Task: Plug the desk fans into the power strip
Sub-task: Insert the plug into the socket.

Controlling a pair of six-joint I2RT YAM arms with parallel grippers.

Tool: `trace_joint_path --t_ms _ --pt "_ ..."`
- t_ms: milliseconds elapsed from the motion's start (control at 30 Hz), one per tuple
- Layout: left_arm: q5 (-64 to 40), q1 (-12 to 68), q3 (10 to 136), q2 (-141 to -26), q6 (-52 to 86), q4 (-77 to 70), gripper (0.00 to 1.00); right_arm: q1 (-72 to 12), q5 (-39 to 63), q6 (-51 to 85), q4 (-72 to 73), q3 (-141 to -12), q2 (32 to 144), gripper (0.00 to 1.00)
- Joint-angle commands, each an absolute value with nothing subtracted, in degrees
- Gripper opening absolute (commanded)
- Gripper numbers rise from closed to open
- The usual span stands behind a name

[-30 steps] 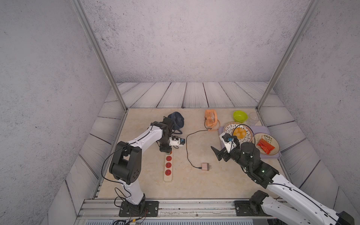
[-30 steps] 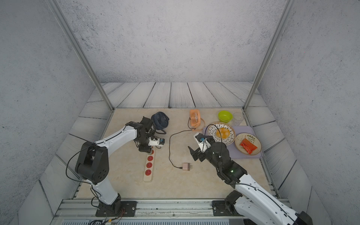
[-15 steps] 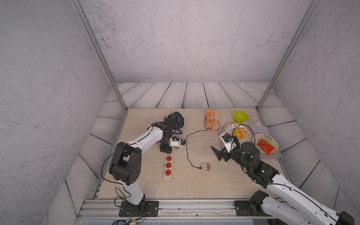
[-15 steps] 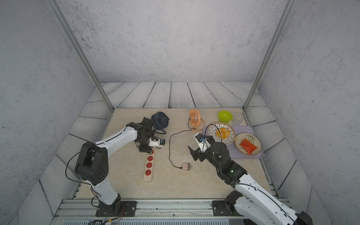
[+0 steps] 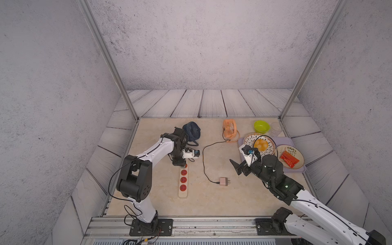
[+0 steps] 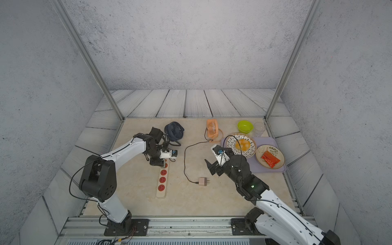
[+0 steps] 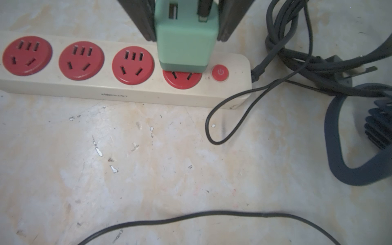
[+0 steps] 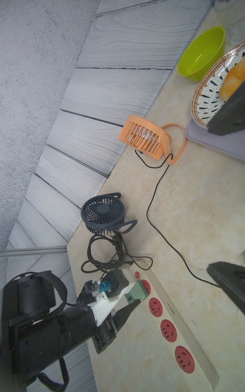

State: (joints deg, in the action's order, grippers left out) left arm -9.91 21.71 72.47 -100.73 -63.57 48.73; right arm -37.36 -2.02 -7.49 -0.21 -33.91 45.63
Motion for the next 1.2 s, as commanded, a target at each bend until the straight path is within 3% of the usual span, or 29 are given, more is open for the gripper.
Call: trace_joint_path --t_ms 0,267,500,767,1167 --pt "-6.2 22.6 67.7 -108.8 -61.6 49.3 0.0 -37.4 -1.9 -7.5 0.0 -33.9 44.9 0.99" --pt "-4.1 23.3 67.9 -107.8 -61.7 49.1 0.01 -37.5 -1.9 -7.5 0.0 -33.9 44.8 0.99" --pt "-5.8 23.4 70.4 -104.5 -60.9 51.1 0.3 -37.5 -1.9 -7.6 0.1 -33.9 45.0 0.99" --pt "-6.6 23.6 73.6 -101.1 -60.4 53.3 0.47 -37.5 -2.0 -7.6 0.1 -33.9 45.2 0.99" --pt "-6.9 24.5 76.7 -99.0 -59.6 55.1 0.63 -37.5 -1.7 -7.5 0.4 -33.8 45.6 0.99"
